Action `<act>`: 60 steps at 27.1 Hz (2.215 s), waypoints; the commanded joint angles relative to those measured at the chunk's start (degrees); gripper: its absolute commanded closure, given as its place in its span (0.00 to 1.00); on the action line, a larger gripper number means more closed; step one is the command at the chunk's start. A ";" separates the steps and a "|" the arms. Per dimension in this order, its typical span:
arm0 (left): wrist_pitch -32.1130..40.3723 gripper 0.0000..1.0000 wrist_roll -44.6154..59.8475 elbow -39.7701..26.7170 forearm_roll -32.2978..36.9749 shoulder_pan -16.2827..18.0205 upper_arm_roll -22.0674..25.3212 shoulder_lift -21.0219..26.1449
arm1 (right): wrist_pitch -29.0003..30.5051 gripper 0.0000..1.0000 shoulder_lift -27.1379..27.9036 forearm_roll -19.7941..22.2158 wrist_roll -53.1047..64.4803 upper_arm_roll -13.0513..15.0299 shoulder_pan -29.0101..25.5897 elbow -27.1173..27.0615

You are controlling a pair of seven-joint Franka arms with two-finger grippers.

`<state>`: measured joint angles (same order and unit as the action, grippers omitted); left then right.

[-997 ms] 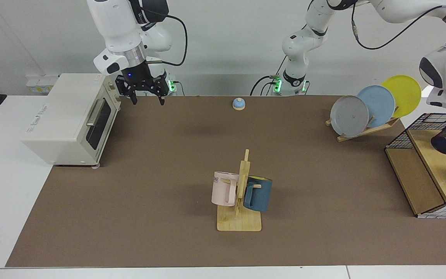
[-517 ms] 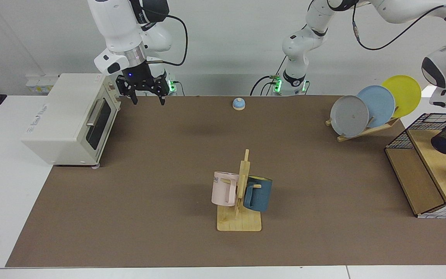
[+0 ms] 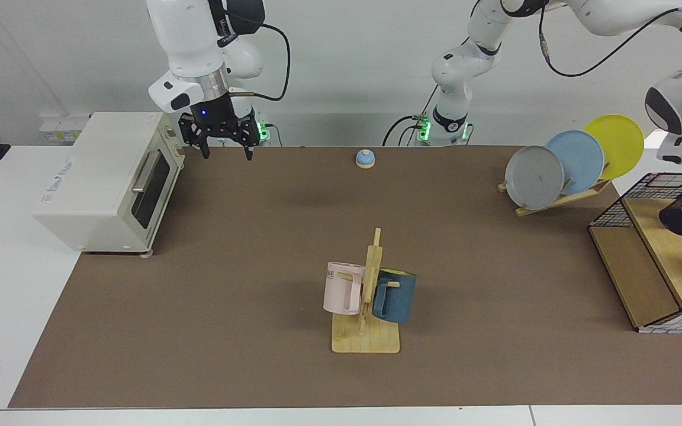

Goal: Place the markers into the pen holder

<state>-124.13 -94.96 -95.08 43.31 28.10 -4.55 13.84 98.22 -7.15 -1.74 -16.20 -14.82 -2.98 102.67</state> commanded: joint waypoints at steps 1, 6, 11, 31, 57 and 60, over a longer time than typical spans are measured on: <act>-0.24 0.57 -1.10 2.17 -0.33 0.64 -0.72 0.84 | -0.48 0.00 -0.93 1.21 0.30 -0.03 -0.01 0.61; 0.64 0.54 -1.19 3.93 -0.24 0.46 -1.07 0.40 | -1.80 0.00 -1.11 2.44 0.47 -0.03 -0.01 0.61; 1.69 0.53 -1.19 5.86 -0.41 0.46 -1.25 0.22 | -3.91 0.00 -1.28 2.53 0.38 -0.03 -0.09 0.61; 5.21 0.16 -0.58 7.01 -11.05 0.11 -1.42 -8.12 | -8.66 0.00 -1.55 1.65 0.91 0.32 -0.80 0.52; 21.91 0.00 17.71 8.24 -24.23 -0.59 -9.95 -13.58 | -7.16 0.00 -1.20 0.95 0.47 0.50 -1.06 0.17; 22.70 0.00 17.80 8.15 -24.67 -0.50 -10.21 -13.67 | -7.16 0.00 -1.20 0.95 0.47 0.50 -1.06 0.08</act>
<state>-103.56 -78.31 -87.35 20.22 27.97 -14.75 0.72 90.43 -7.72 -0.06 -16.20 -14.13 -3.35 102.48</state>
